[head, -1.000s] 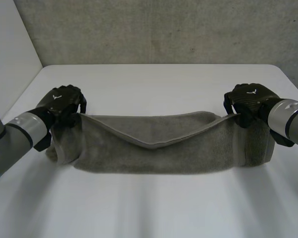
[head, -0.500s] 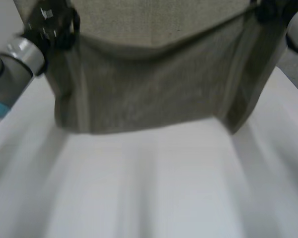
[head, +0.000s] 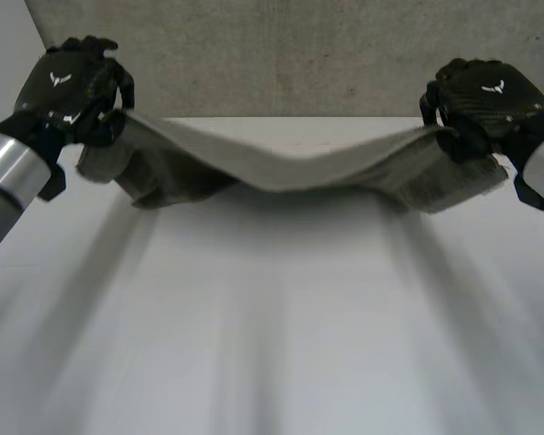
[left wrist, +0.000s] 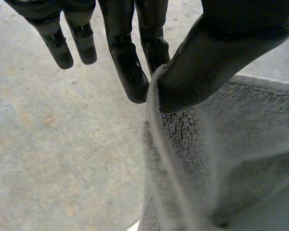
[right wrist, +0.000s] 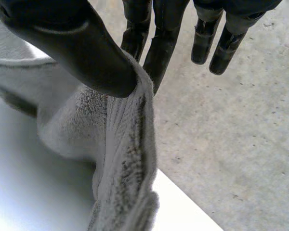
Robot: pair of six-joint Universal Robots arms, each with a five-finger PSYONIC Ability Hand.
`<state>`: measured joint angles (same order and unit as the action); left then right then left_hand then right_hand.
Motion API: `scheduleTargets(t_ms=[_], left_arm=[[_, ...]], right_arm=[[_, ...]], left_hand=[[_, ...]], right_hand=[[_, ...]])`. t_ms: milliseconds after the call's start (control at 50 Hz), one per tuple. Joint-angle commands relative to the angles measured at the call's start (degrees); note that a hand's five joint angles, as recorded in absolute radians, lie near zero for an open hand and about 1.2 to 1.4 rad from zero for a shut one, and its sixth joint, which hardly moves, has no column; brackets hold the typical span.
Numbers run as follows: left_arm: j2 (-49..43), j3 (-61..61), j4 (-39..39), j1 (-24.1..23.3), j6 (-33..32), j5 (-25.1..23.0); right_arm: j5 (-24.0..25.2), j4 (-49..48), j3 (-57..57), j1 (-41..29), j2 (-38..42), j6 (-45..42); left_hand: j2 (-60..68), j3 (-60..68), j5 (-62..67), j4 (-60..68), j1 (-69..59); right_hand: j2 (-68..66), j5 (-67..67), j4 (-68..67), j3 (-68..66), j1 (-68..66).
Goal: Fold the towel.
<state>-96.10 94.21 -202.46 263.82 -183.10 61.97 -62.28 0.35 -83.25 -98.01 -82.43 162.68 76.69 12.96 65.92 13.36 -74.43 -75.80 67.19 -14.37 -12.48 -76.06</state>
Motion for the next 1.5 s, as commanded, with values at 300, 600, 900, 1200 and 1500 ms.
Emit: scheduleTargets(t_ms=[300,600,900,1200,1500], left_arm=[[13.13,15.48,7.79,3.81,-0.32,-3.79],[-4.72,7.65,8.05,2.75,-3.57,-3.7],[-23.42,-9.56,8.05,1.26,-4.54,-2.91],[-30.73,-17.48,7.35,0.82,-5.33,-2.91],[-35.91,-20.12,7.26,-0.41,-12.27,-2.73]], right_arm=[[4.71,5.81,-11.84,7.83,-13.81,-0.35],[2.78,8.09,-7.81,6.87,3.58,-8.96],[-1.88,7.48,2.75,3.53,17.31,-8.96],[-5.83,-3.06,8.19,1.07,24.77,-8.61],[-6.54,-3.6,12.5,0.19,31.37,-8.87]], left_hand=[[3.31,-2.96,4.08,-3.36,-5.57],[3.31,-2.96,4.08,-3.36,-5.57],[3.31,-2.96,4.08,-3.36,-5.57],[3.31,-2.96,4.08,-3.36,-5.57],[3.31,-2.96,4.08,-3.36,-5.57]], right_hand=[[-4.2,2.81,4.37,2.48,-3.94],[-4.2,2.81,4.37,2.48,-3.94],[-4.2,2.81,4.37,2.48,-3.94],[-4.2,2.81,4.37,2.48,-3.94],[-4.2,2.81,4.37,2.48,-3.94]])
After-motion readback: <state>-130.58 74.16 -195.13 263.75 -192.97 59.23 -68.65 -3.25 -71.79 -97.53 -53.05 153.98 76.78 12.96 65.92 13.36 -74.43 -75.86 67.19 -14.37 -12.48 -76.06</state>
